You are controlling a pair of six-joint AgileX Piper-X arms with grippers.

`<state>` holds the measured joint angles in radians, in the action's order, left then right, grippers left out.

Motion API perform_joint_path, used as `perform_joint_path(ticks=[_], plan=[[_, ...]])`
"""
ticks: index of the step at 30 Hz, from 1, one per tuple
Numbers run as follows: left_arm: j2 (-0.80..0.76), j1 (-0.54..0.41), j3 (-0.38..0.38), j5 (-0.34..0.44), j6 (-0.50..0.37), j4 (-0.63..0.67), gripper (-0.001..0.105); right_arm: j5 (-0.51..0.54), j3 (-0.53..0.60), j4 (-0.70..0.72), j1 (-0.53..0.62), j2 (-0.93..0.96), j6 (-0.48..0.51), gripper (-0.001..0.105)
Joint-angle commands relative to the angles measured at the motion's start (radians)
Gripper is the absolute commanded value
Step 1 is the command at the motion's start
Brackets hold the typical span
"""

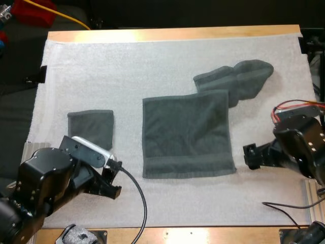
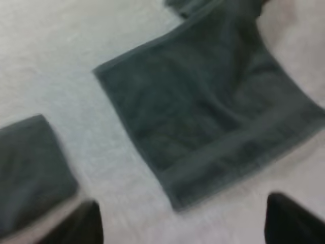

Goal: Pick towel from pile, fold and stack

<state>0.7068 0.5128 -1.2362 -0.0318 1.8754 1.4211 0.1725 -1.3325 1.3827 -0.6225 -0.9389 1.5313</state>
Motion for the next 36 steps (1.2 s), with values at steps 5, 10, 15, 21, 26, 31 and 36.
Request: perform_joint_path(ticks=[5,10,15,21,26,31,36], plan=[[-0.03,0.004,0.008,-0.015,0.025,0.062,0.063,-0.013,-0.003,0.046,0.0,0.061,-0.04,0.096],[-0.089,0.004,0.1,-0.05,0.066,0.069,0.063,-0.035,0.055,0.044,0.0,0.115,-0.087,0.096],[-0.149,0.004,0.209,-0.055,0.098,0.061,0.063,-0.075,0.194,0.01,0.0,0.17,-0.127,0.096],[-0.154,0.004,0.303,-0.117,0.116,-0.004,0.063,-0.136,0.336,-0.087,0.0,0.186,-0.2,0.096],[-0.154,0.004,0.395,-0.169,0.154,-0.083,0.063,-0.179,0.445,-0.195,0.0,0.186,-0.246,0.096],[-0.154,0.004,0.458,-0.166,0.17,-0.146,0.063,-0.189,0.538,-0.308,0.0,0.185,-0.307,0.096],[-0.154,0.004,0.478,-0.176,0.189,-0.166,0.063,-0.237,0.625,-0.449,0.003,0.184,-0.385,0.096]])
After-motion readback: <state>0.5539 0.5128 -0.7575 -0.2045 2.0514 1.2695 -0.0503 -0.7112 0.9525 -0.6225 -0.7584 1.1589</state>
